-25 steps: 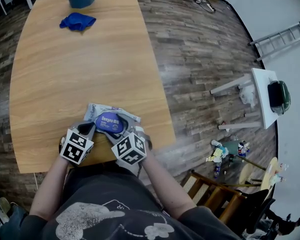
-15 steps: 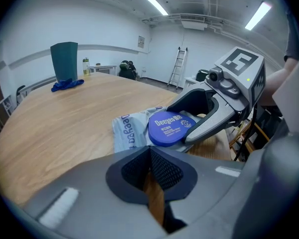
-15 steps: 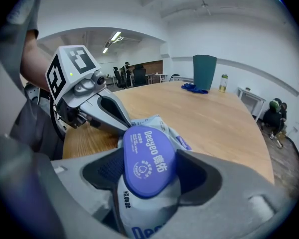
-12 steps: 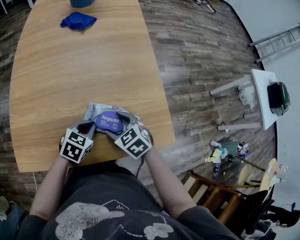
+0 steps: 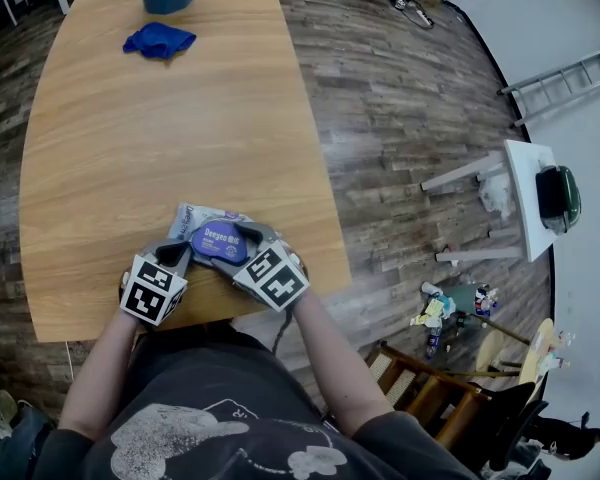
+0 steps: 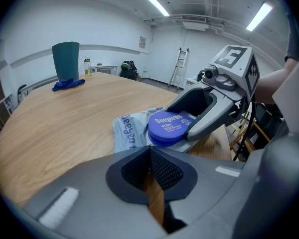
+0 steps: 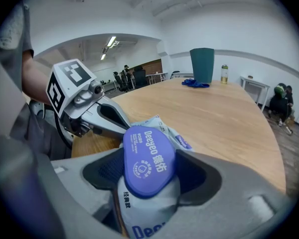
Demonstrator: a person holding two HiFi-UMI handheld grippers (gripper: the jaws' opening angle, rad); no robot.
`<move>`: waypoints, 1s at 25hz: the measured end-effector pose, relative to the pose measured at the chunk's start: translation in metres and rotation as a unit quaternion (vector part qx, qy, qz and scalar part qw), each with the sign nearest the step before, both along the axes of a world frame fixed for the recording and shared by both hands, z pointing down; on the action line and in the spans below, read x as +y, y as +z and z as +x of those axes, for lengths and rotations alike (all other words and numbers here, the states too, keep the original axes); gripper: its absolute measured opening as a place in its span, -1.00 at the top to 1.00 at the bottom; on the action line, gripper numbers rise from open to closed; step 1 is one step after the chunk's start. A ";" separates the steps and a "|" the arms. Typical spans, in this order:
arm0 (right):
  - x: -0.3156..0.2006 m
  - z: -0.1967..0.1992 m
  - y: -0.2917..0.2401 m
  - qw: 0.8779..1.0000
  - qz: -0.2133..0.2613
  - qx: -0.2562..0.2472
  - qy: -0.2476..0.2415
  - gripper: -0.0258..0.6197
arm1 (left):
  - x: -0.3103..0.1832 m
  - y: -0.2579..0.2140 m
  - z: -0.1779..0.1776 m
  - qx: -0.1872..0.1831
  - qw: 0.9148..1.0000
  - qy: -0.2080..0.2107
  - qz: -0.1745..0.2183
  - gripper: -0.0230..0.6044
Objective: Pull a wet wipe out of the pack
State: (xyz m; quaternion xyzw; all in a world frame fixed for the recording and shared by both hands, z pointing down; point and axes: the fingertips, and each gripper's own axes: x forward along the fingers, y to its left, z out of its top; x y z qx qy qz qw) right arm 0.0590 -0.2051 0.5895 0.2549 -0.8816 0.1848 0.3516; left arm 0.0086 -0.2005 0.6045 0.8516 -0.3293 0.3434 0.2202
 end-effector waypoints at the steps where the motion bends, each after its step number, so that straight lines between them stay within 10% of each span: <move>1: 0.000 0.000 -0.001 1.000 -0.006 -0.007 0.002 -0.04 | 0.000 0.000 0.000 -0.001 1.000 0.000 0.000 0.87; 7: 0.000 0.000 -0.004 1.000 -0.013 -0.026 0.001 -0.05 | 0.001 0.001 0.000 0.000 1.000 0.004 0.000 0.87; 25: -0.037 0.040 -0.060 0.973 0.206 0.029 0.094 0.38 | 0.001 0.002 0.000 -0.002 1.000 0.012 0.003 0.87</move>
